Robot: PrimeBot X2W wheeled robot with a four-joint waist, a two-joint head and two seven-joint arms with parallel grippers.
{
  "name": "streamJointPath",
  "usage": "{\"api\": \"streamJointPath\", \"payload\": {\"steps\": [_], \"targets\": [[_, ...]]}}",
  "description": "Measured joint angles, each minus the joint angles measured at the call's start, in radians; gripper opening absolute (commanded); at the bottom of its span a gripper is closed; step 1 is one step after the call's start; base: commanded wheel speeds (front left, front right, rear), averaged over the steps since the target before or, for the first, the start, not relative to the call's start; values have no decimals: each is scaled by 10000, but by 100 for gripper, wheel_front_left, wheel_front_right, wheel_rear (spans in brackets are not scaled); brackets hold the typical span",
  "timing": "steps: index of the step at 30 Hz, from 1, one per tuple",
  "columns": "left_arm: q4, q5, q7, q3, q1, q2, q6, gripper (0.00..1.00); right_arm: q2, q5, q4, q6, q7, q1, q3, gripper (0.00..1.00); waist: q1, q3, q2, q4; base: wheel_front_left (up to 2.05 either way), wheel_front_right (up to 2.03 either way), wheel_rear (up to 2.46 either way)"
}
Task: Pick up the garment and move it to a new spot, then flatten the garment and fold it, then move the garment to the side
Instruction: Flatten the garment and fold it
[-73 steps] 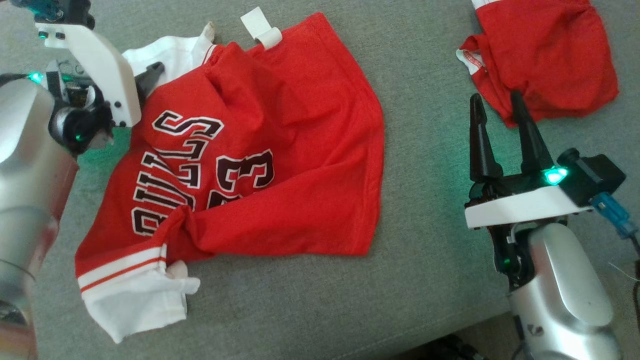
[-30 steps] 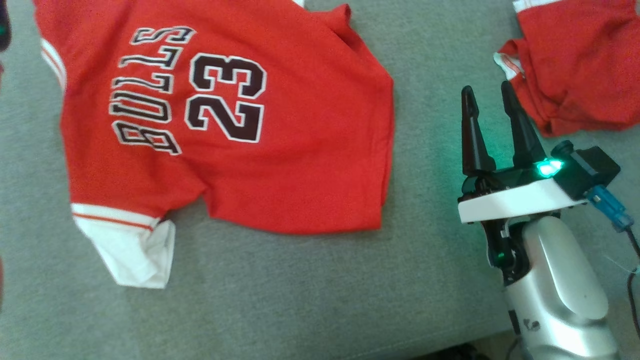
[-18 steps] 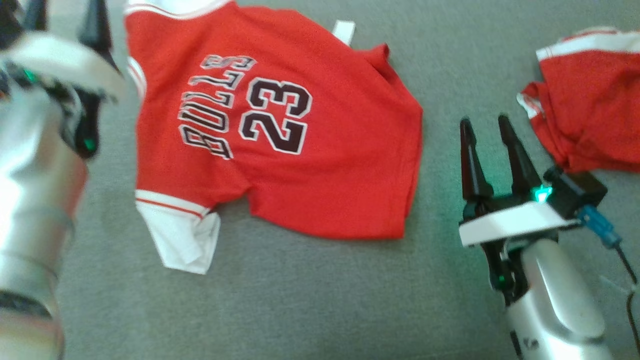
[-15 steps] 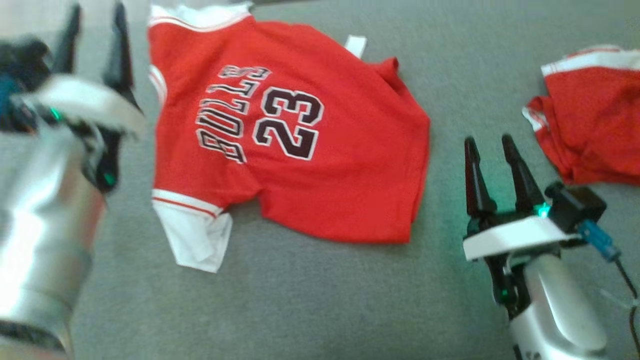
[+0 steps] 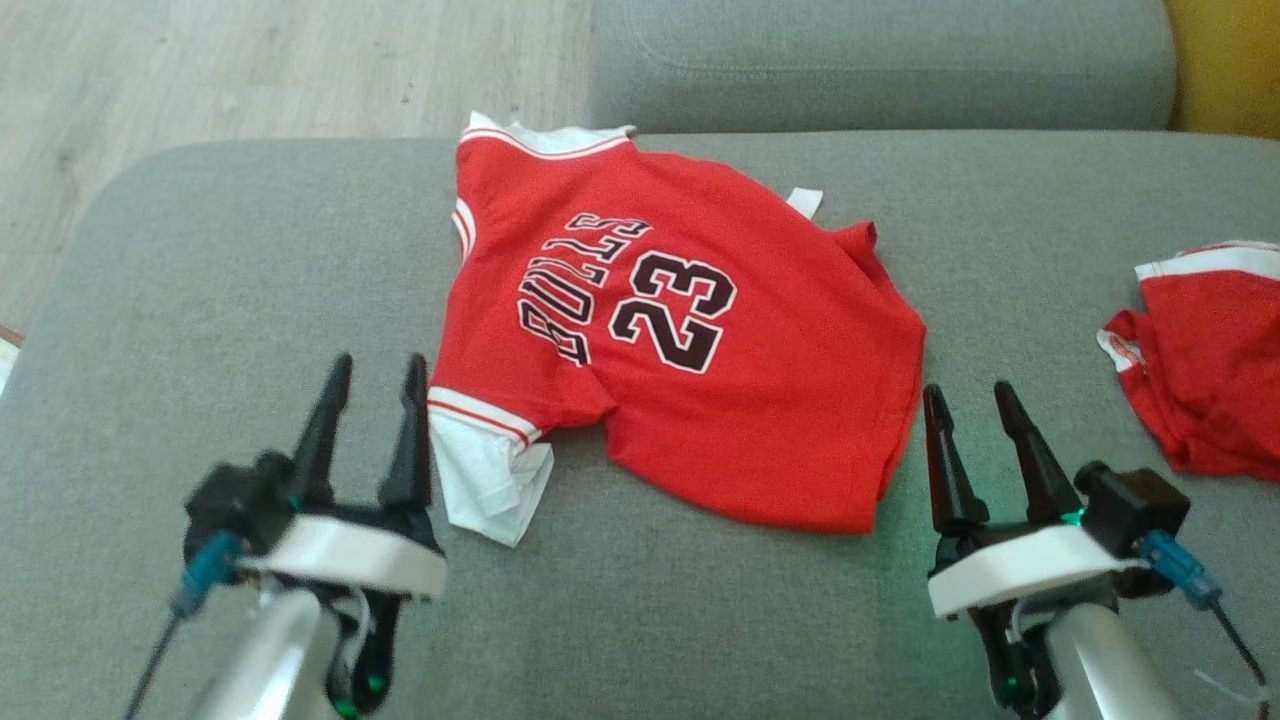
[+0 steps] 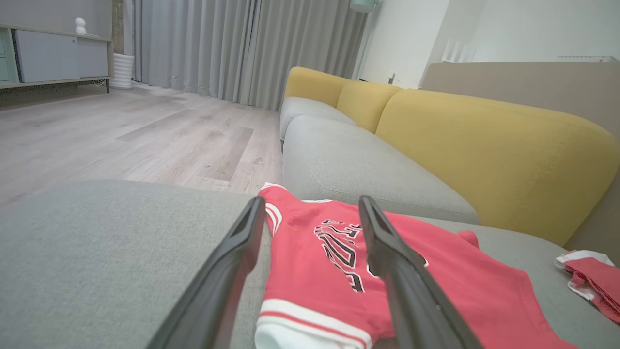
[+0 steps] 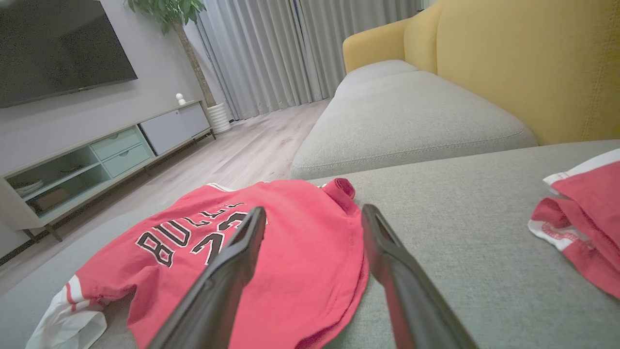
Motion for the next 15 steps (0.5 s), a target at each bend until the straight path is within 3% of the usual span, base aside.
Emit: {"api": "streamJointPath", "payload": {"steps": [7, 15], "targets": [[-662, 717, 2, 993, 1186, -775, -65, 100, 8, 84, 42, 0, 2, 184, 90, 100, 2, -134, 0, 4, 0, 0, 0], [-650, 1331, 2, 1411, 1241, -1104, -466, 100, 8, 813, 1055, 0, 640, 183, 284, 100, 3, -32, 0, -38, 0, 0, 0]]}}
